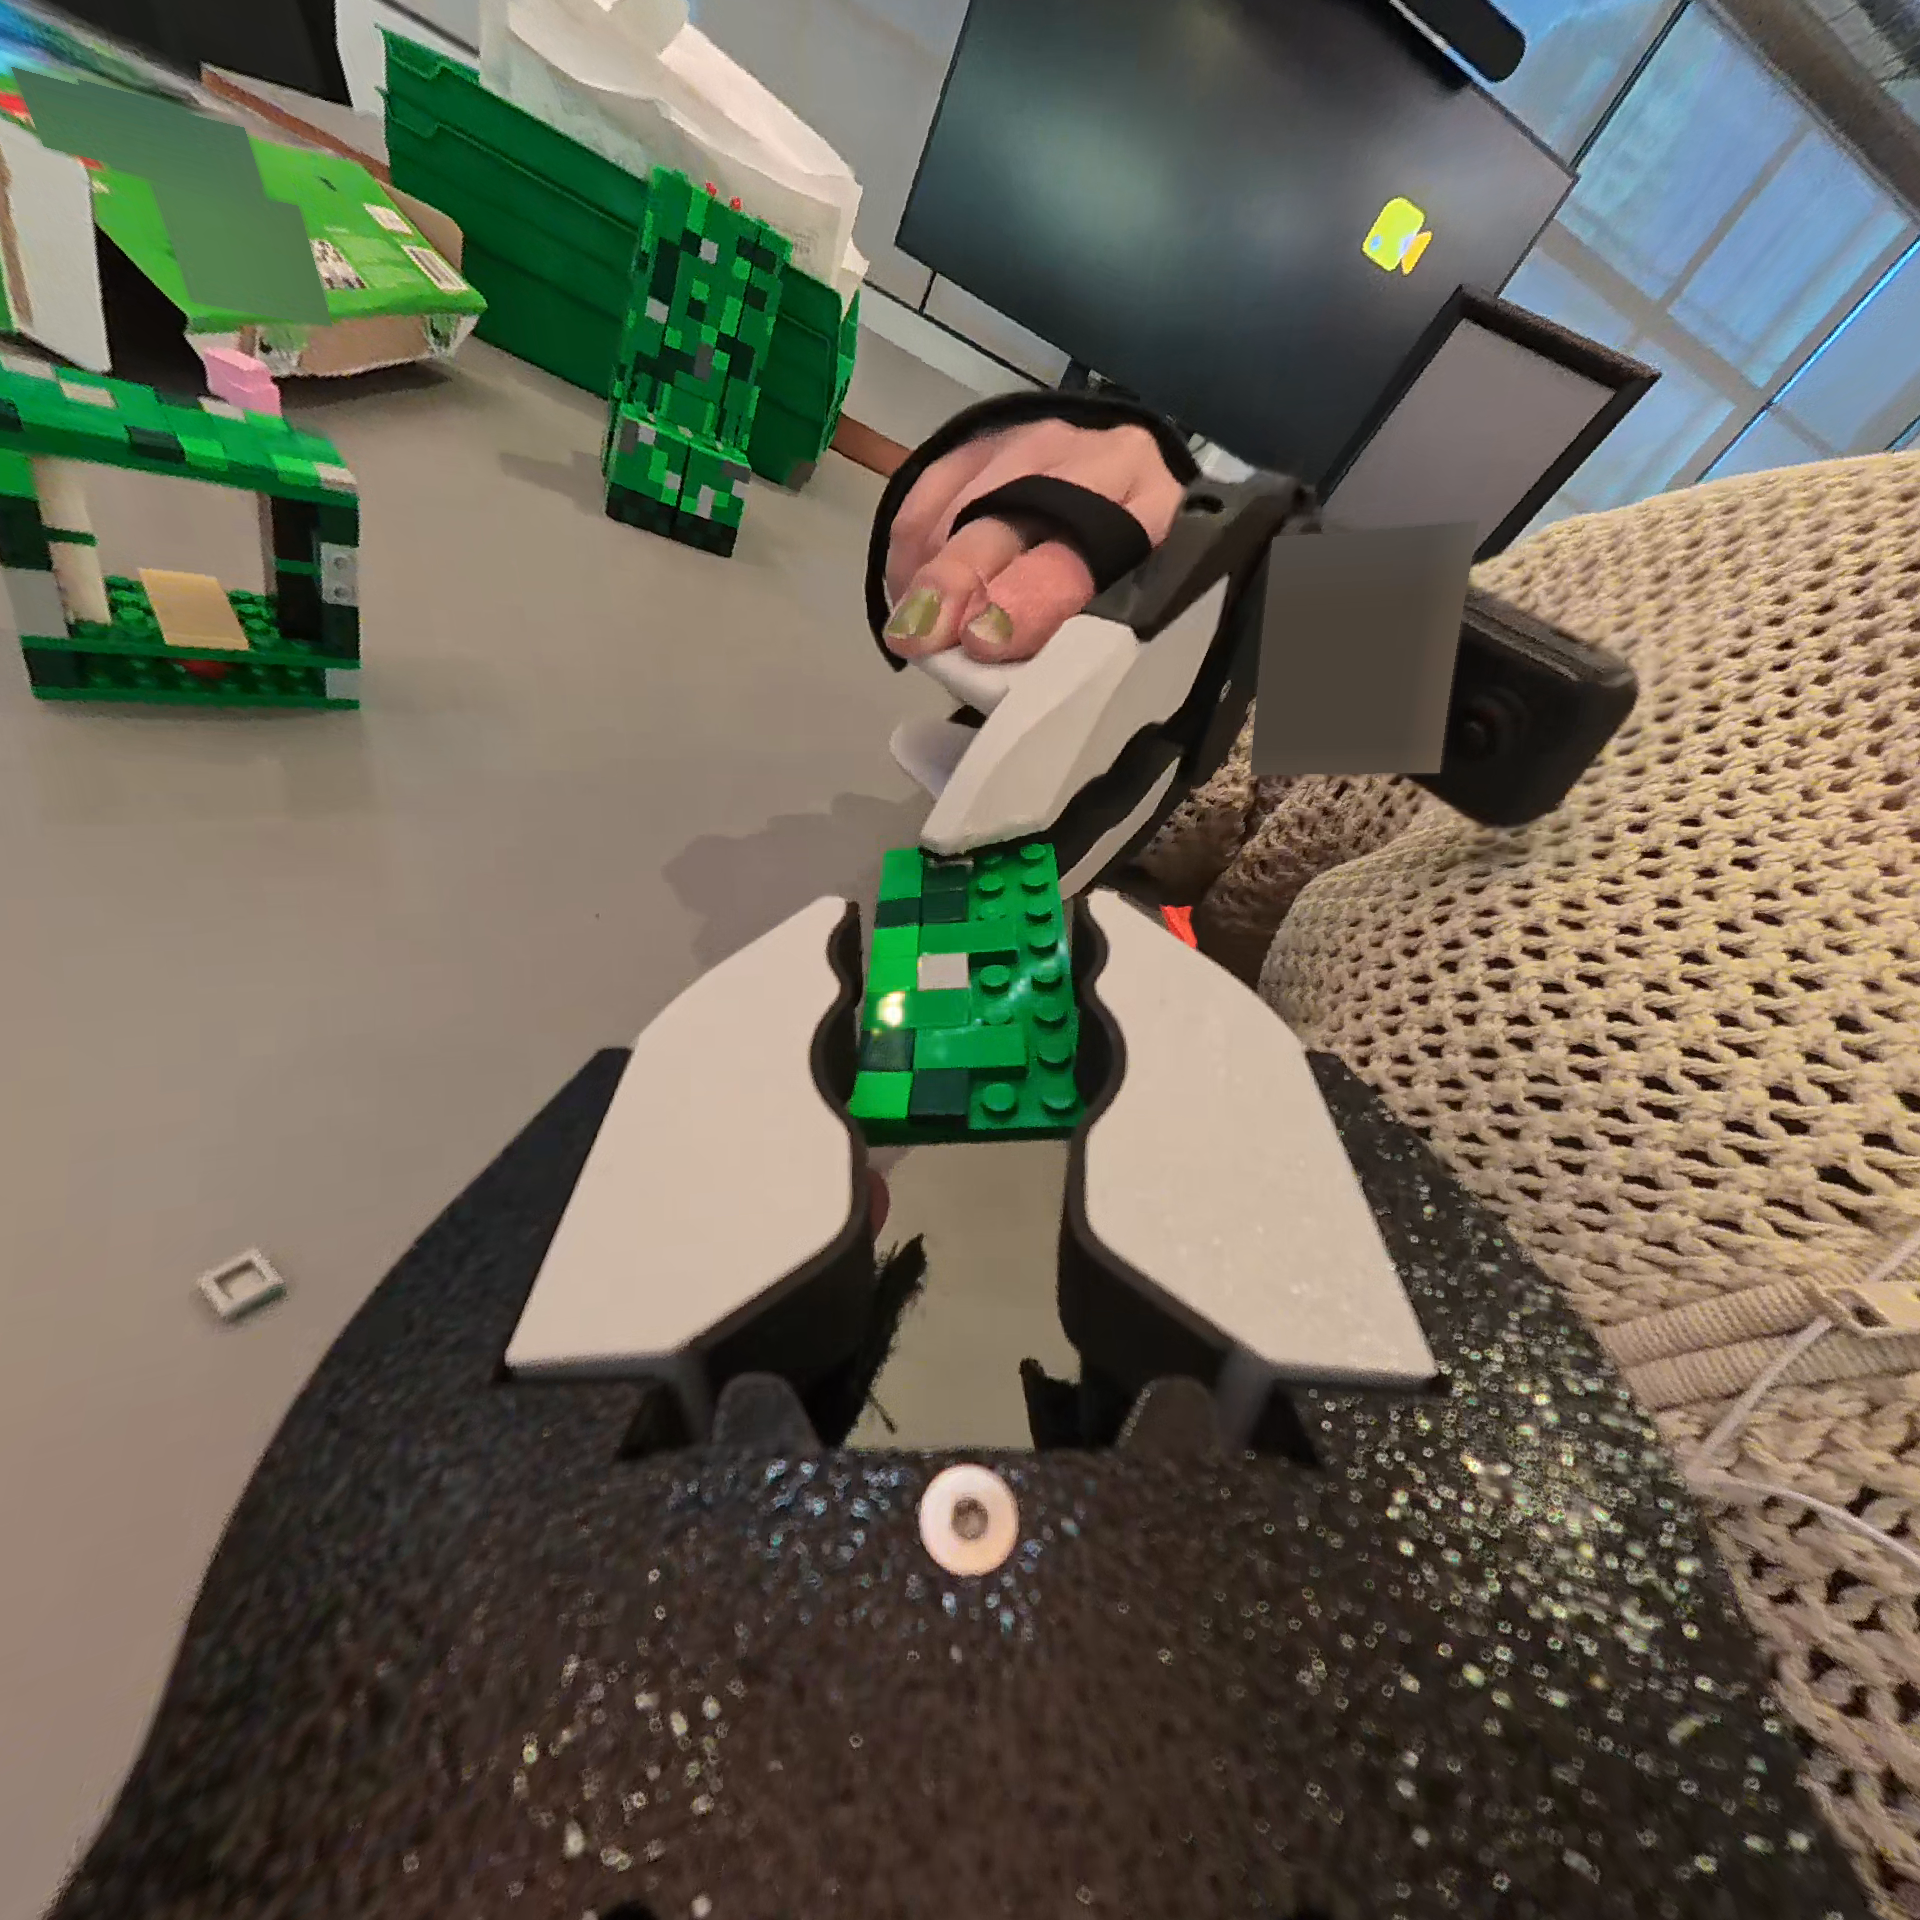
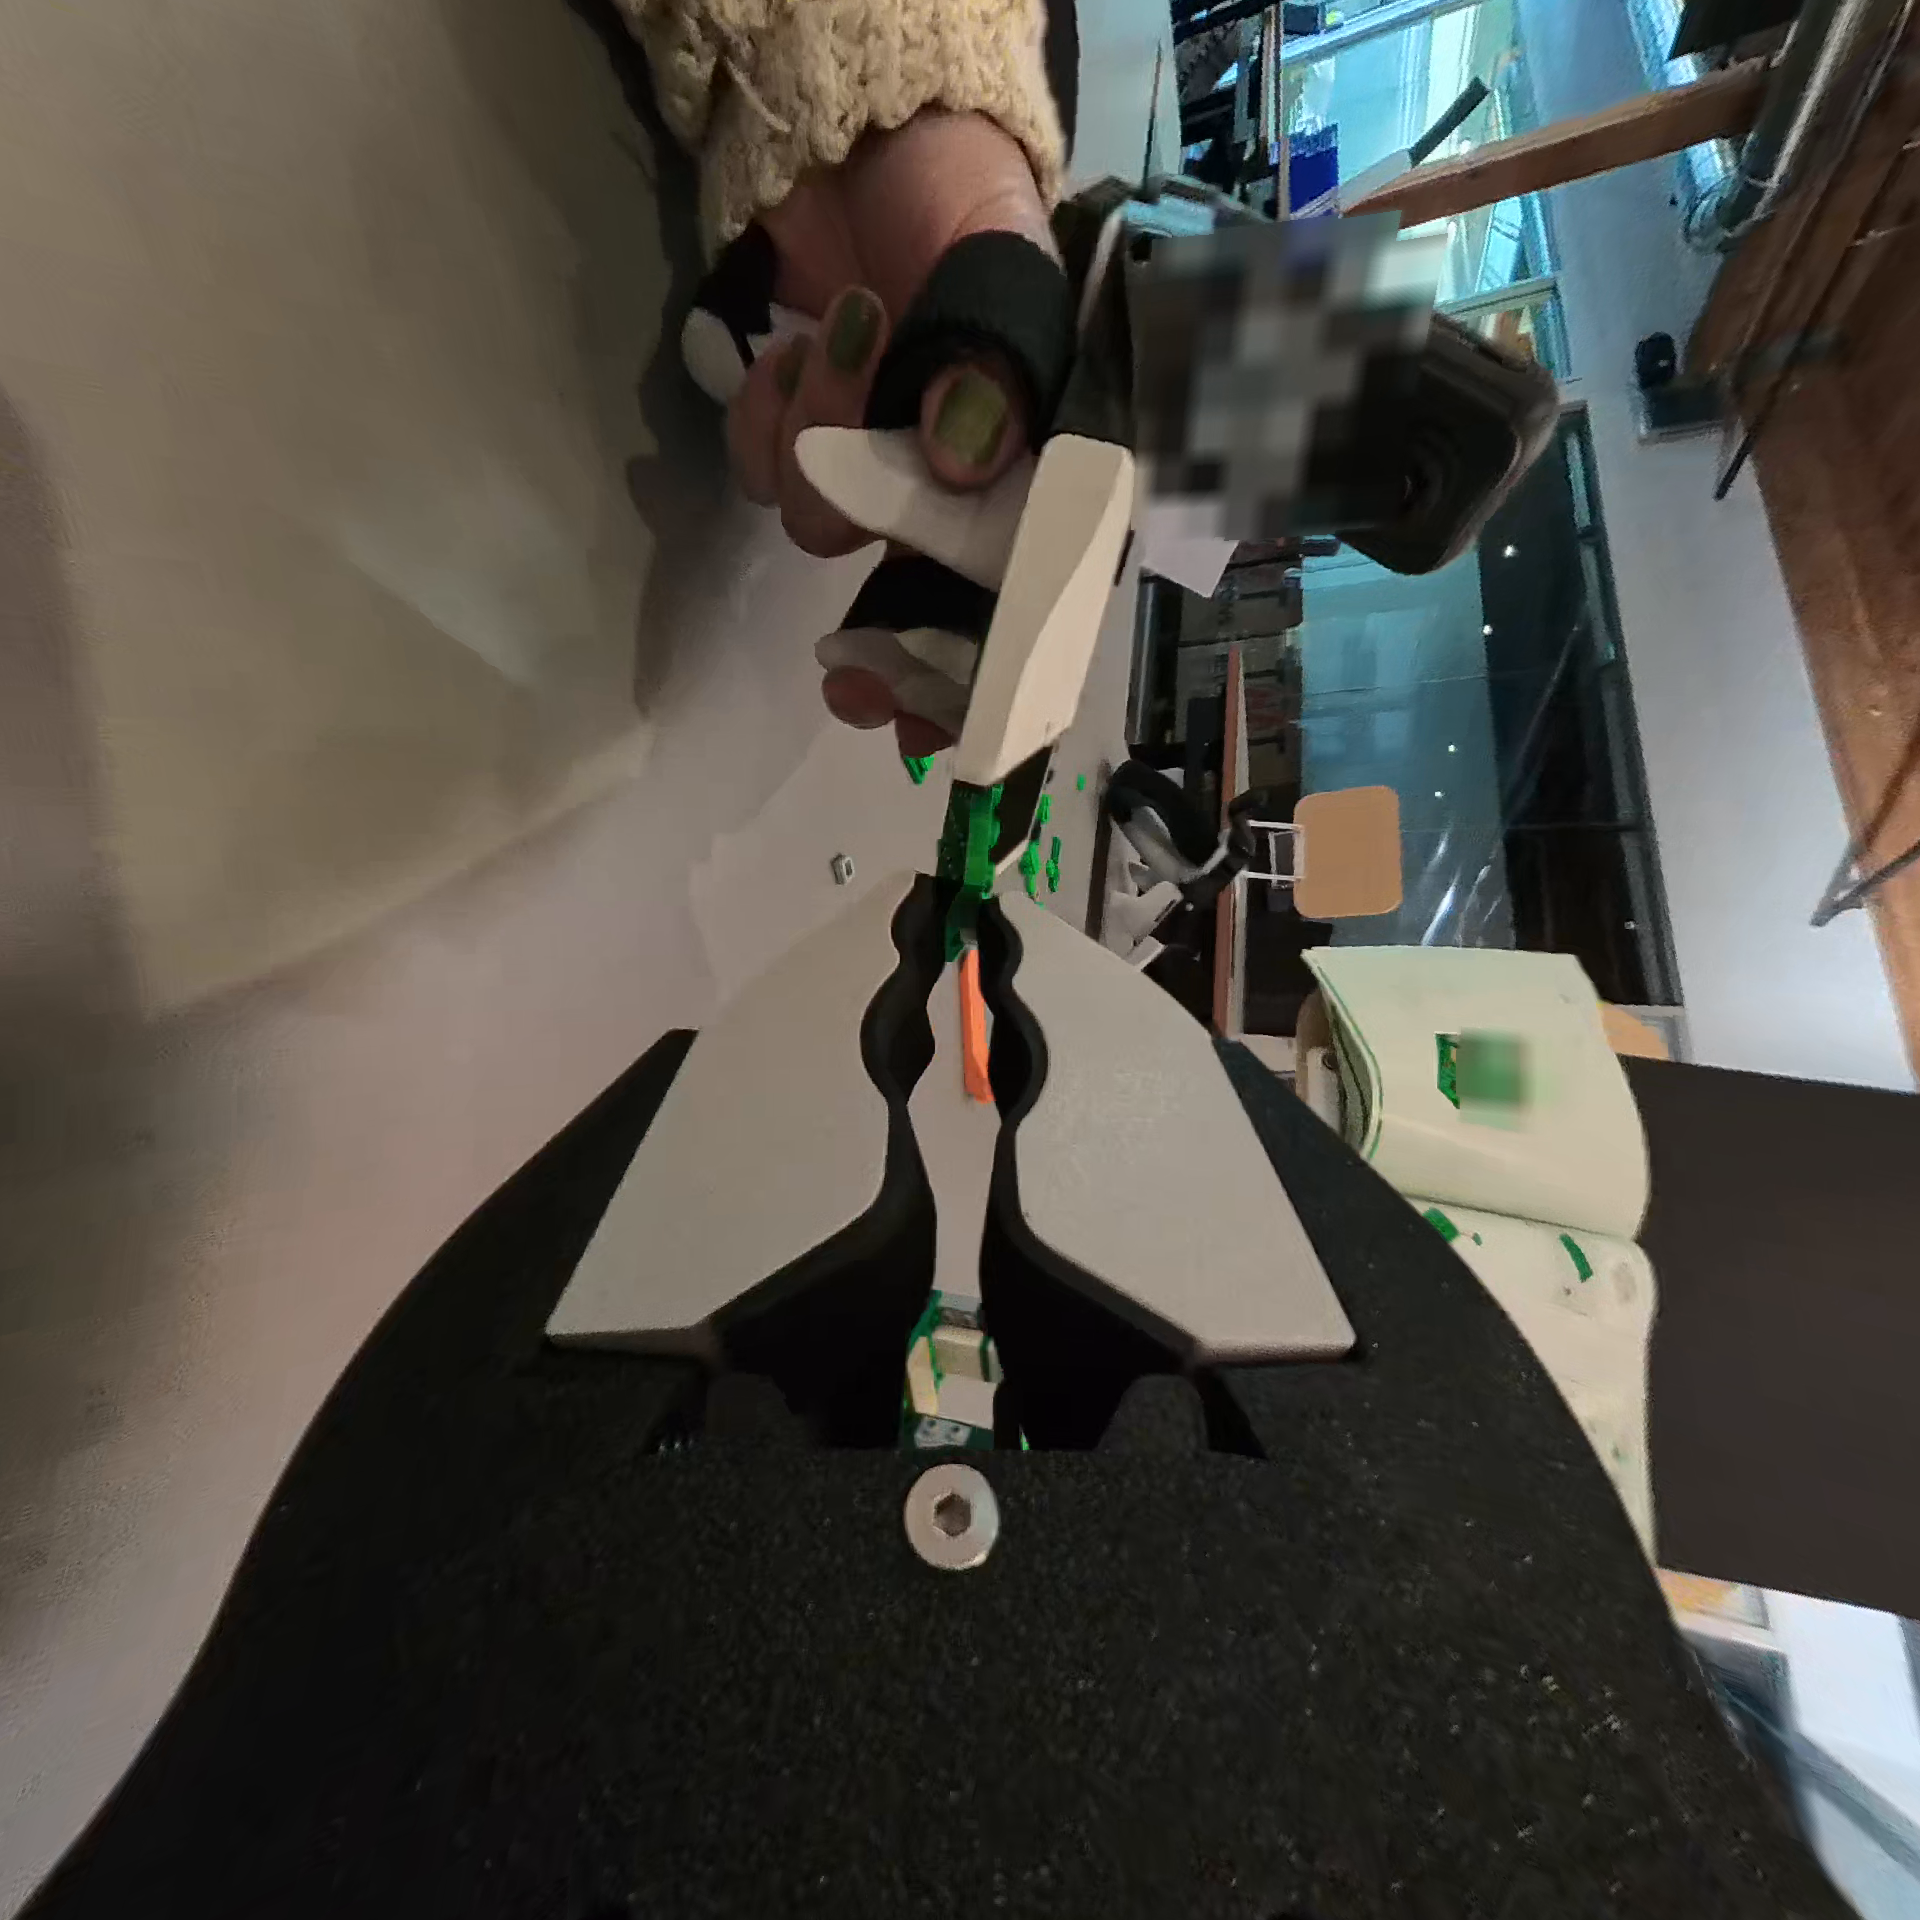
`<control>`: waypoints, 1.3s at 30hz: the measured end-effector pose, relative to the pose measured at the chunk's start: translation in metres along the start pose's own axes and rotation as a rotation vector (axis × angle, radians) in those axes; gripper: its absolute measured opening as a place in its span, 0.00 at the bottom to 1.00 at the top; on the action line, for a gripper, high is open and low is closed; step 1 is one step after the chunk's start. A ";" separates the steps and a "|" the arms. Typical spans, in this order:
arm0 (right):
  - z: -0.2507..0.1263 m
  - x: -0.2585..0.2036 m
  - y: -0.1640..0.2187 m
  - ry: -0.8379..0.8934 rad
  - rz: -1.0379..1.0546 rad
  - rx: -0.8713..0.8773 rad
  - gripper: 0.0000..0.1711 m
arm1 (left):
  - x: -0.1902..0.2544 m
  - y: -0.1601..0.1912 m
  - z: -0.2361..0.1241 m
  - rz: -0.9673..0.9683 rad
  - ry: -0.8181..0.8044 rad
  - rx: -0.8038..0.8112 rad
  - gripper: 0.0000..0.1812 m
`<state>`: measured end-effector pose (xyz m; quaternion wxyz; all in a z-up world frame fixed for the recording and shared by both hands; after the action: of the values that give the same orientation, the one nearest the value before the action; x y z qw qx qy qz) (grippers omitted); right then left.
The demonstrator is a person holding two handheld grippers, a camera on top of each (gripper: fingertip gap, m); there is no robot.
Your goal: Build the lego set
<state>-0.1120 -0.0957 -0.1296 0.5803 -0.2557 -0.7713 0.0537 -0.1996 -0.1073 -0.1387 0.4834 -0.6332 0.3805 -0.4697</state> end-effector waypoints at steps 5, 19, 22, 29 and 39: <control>0.004 -0.012 0.003 -0.056 0.103 0.050 0.04 | 0.005 0.002 0.004 0.120 -0.028 -0.035 0.15; 0.034 -0.035 0.056 -0.020 -0.230 -0.179 0.04 | -0.033 -0.002 -0.015 0.435 -0.519 -0.168 0.45; 0.033 -0.035 0.060 -0.018 -0.274 -0.182 0.09 | -0.036 -0.003 -0.015 0.451 -0.567 -0.180 0.47; 0.013 -0.018 0.067 -0.042 -0.066 -0.188 0.27 | -0.047 -0.015 -0.034 0.390 -0.695 -0.103 0.46; -0.013 0.070 0.013 0.143 0.867 0.091 0.24 | -0.085 -0.020 -0.061 0.522 -1.139 -0.580 0.37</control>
<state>-0.1092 -0.0559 -0.0696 0.5667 -0.5332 -0.5473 0.3082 -0.2808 -0.0385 -0.1328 0.5164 -0.7725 0.3176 0.1887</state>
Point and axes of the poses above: each gripper's, where its closed fingertips meet, z out along the fingers, y out of its underside, x = y × z across the jaws, the point moved 5 cm from there along -z, back along the fingers, and after that the axes turned 12 degrees about z, right-handed, at the moved point
